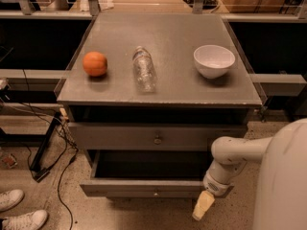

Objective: Open middle drawer

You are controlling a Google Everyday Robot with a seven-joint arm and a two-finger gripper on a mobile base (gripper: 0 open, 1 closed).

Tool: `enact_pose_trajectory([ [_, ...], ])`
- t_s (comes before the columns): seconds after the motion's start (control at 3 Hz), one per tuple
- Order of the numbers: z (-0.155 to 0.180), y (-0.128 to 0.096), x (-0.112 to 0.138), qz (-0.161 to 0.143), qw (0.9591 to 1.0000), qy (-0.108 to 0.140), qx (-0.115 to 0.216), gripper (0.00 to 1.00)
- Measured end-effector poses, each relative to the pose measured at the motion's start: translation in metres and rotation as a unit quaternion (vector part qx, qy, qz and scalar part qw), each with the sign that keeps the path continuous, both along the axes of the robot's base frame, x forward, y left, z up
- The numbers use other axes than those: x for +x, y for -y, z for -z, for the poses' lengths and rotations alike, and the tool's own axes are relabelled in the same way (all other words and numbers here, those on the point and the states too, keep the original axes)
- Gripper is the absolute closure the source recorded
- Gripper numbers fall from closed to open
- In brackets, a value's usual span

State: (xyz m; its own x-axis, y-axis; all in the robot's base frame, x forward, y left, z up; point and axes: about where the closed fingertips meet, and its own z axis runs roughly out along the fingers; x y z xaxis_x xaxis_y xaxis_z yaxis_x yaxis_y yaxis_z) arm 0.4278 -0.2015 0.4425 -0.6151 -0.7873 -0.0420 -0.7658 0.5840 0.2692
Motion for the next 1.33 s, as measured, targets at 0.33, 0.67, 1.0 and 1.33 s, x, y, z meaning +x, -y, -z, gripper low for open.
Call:
enact_pose_trajectory([
  [0.33, -0.007, -0.007, 0.004, -0.015, 0.9996, 0.011, 0.022, 0.0],
  [0.67, -0.03, -0.01, 0.017, -0.036, 0.9973, 0.053, 0.035, 0.0],
  [1.0, -0.03, -0.01, 0.017, -0.036, 0.9973, 0.053, 0.035, 0.0],
  [1.33, -0.008, -0.004, 0.023, -0.041, 0.9978, 0.04, 0.032, 0.0],
])
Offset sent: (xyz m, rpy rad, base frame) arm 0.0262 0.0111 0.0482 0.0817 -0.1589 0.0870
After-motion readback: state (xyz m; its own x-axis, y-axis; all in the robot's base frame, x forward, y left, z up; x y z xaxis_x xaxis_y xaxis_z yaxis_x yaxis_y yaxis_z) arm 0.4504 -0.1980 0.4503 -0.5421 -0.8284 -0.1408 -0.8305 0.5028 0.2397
